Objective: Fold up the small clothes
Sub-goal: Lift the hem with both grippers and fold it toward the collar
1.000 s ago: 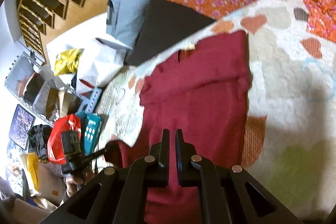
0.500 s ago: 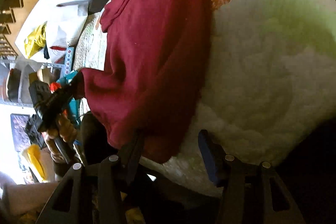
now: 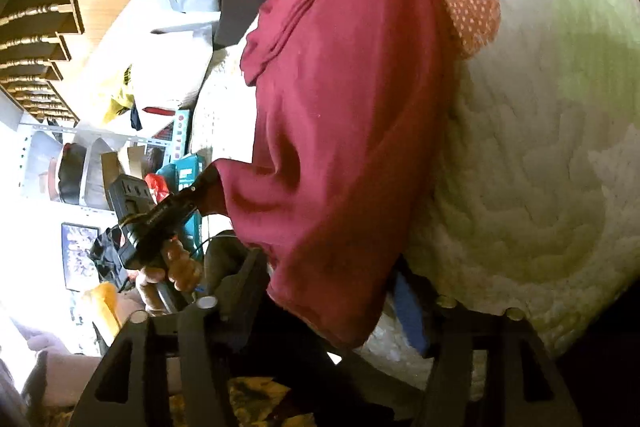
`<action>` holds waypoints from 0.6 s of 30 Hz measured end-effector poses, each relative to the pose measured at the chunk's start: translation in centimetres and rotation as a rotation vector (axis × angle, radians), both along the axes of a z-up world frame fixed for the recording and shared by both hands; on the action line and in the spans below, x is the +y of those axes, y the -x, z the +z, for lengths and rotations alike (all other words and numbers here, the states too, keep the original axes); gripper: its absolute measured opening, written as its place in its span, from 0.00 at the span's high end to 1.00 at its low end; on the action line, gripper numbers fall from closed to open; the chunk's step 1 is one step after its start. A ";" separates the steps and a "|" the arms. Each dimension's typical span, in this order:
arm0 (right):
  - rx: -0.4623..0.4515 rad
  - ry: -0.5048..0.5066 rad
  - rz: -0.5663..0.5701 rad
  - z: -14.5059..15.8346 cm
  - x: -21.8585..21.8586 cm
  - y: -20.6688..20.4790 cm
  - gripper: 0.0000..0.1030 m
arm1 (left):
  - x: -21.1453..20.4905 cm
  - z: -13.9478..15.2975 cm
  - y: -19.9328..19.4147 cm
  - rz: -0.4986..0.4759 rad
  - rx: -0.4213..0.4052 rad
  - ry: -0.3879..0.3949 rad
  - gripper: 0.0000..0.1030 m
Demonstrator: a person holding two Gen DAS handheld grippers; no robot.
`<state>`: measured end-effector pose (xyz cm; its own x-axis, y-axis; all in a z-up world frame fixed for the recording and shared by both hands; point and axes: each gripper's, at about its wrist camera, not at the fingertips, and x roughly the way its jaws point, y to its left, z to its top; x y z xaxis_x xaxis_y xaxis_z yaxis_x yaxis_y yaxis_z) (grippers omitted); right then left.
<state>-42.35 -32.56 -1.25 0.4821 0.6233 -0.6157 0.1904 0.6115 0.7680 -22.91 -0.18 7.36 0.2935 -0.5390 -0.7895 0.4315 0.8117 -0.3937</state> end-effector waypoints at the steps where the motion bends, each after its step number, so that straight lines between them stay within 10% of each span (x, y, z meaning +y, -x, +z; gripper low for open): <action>1: 0.011 0.010 0.005 -0.2 0.2 -0.1 0.39 | 0.0 0.0 0.0 0.002 0.001 0.000 0.90; 5: 0.051 0.013 0.048 -1.6 1.7 -1.4 0.44 | -0.1 -0.1 -0.1 -0.003 -0.002 -0.011 0.90; 7: 0.047 0.012 0.043 -1.9 1.8 -1.7 0.79 | 0.1 0.1 -0.4 -0.002 0.004 -0.003 0.90; 9: 0.010 0.009 0.046 -1.0 1.6 -1.9 0.86 | 0.2 0.6 -0.6 0.001 -0.002 0.013 0.90; 18: -0.322 0.091 0.033 9.1 -1.2 -7.8 0.88 | -1.4 4.9 -6.8 0.065 -0.081 0.102 0.90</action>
<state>-34.51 -33.74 7.88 0.6415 0.5911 -0.4889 -0.0738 0.6819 0.7277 -16.07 -1.54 12.21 0.3910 -0.5926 -0.7042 0.4126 0.7968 -0.4414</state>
